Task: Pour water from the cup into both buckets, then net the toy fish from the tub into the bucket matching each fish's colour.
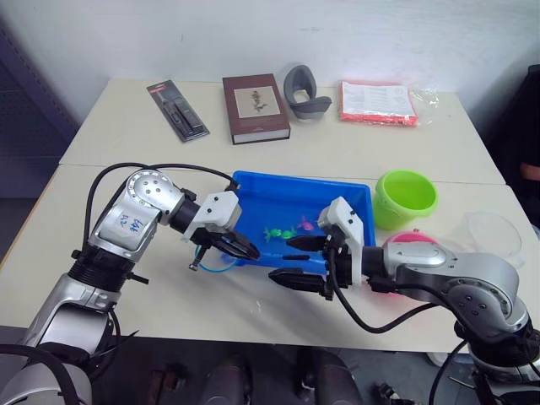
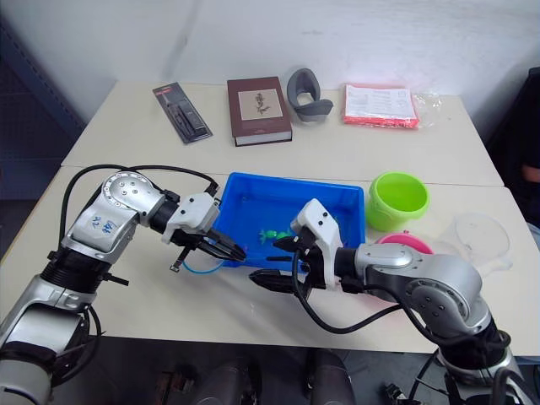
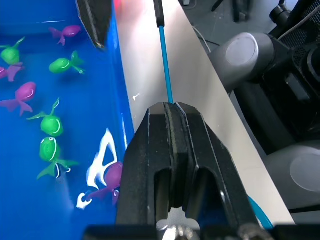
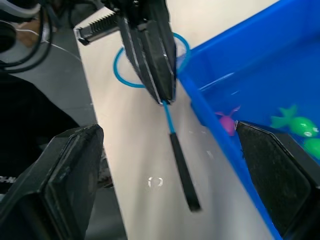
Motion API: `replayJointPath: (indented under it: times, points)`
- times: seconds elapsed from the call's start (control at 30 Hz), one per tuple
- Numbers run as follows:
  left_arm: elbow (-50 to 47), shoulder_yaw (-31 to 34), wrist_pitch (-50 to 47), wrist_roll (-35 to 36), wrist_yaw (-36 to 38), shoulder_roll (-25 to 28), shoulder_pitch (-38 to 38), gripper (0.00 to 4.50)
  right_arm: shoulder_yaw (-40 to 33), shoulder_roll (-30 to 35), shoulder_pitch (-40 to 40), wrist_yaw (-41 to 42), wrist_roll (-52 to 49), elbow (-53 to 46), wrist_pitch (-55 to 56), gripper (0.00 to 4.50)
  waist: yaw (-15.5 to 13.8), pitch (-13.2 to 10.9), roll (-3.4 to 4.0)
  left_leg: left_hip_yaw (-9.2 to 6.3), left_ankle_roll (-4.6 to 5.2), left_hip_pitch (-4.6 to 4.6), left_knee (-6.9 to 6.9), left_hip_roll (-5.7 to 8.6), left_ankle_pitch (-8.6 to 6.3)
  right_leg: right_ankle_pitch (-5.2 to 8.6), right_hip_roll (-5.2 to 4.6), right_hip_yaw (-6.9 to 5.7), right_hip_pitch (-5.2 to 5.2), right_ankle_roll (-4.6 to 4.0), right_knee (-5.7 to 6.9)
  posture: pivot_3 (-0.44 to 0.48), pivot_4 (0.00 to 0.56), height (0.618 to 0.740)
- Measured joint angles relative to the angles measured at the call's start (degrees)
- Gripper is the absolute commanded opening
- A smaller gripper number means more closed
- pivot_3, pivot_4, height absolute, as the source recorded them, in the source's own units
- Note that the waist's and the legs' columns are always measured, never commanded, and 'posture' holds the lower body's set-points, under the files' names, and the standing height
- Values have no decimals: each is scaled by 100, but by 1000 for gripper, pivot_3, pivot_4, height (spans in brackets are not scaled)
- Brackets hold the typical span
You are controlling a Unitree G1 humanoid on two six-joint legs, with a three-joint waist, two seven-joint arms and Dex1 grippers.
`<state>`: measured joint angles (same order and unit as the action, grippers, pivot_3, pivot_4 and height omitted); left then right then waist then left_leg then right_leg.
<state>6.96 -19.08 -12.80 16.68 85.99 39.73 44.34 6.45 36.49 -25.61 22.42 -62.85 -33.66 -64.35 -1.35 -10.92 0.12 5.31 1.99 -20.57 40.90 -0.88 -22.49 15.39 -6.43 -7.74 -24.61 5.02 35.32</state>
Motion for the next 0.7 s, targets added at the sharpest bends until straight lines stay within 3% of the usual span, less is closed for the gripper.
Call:
replayJointPath:
  times: [0.2, 0.33, 0.53, 0.67, 0.7]
  points:
    - [0, 0, -18, -2, 0, -64, 0, 39, -67, -156, -2, -122, -178, 141, -204, 4500, 8, 0, 0, 0, 3, 0, 7, 1, -1, -2, -2, 3, 0, 2, 8, 0, 150, 740]
    - [1, -1, 21, -18, -1, -68, 0, 0, -147, -268, -23, -162, -306, 229, -226, 3284, 8, 0, 0, 0, 3, 0, 8, 1, -1, -2, -3, 2, -1, 2, 9, 0, 150, 740]
    - [2, -10, 96, -104, -1, -87, -1, 0, -203, -283, -74, -191, -314, 229, -289, 253, 8, 0, 0, 0, 3, -1, 8, 2, -1, -2, -3, 3, 0, 2, 10, 0, 150, 740]
    - [0, -9, 91, -82, -1, -128, -9, 0, -228, -222, -72, -177, -292, 234, -316, 80, 6, 0, 0, 0, 3, -1, 9, 3, -1, -2, -4, 3, -1, 2, 11, 0, 150, 740]
    - [0, -1, 41, -38, -1, -146, -16, 332, -240, -173, -72, -128, -292, 212, -314, 28, 6, 0, 0, 0, 3, 0, 9, 3, -1, -2, -4, 2, 0, 2, 11, 0, 150, 740]
